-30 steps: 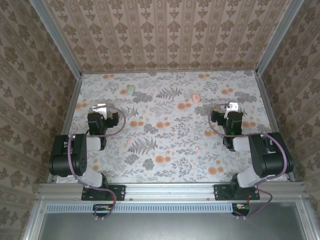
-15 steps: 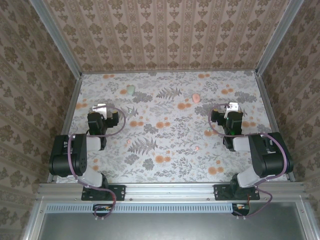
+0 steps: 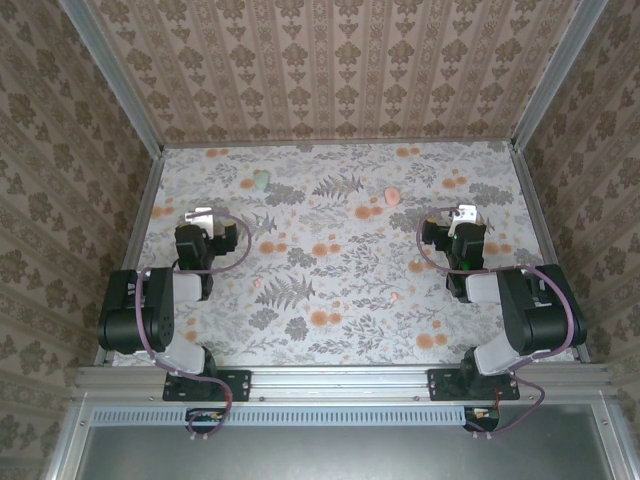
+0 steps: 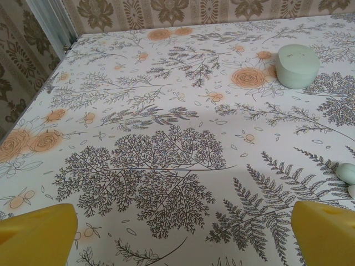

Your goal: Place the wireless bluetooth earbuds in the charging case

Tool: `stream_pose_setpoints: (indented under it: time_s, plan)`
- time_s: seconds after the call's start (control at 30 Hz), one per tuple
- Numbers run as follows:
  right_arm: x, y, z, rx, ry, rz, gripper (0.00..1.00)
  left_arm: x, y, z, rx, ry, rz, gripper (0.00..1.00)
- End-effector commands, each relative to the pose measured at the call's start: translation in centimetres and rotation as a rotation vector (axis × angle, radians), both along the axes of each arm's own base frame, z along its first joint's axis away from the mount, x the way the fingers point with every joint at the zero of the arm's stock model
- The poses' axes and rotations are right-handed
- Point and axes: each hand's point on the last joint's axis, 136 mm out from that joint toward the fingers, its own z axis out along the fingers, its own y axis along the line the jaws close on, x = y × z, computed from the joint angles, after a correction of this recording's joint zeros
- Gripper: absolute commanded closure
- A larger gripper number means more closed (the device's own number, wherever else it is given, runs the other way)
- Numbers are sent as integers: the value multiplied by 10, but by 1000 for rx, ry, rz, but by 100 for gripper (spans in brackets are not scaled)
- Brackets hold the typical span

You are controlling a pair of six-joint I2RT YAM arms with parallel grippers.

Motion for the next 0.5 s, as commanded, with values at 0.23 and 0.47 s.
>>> stream_pose_setpoints:
  time_s: [0.23,0.47]
  plan:
    - [2,10,18,-8,-17,63,0,4,-1,9,-7,19,-23,0]
    - [-4,18,48,72,70,80,0,18,3,39,-4,146,28,0]
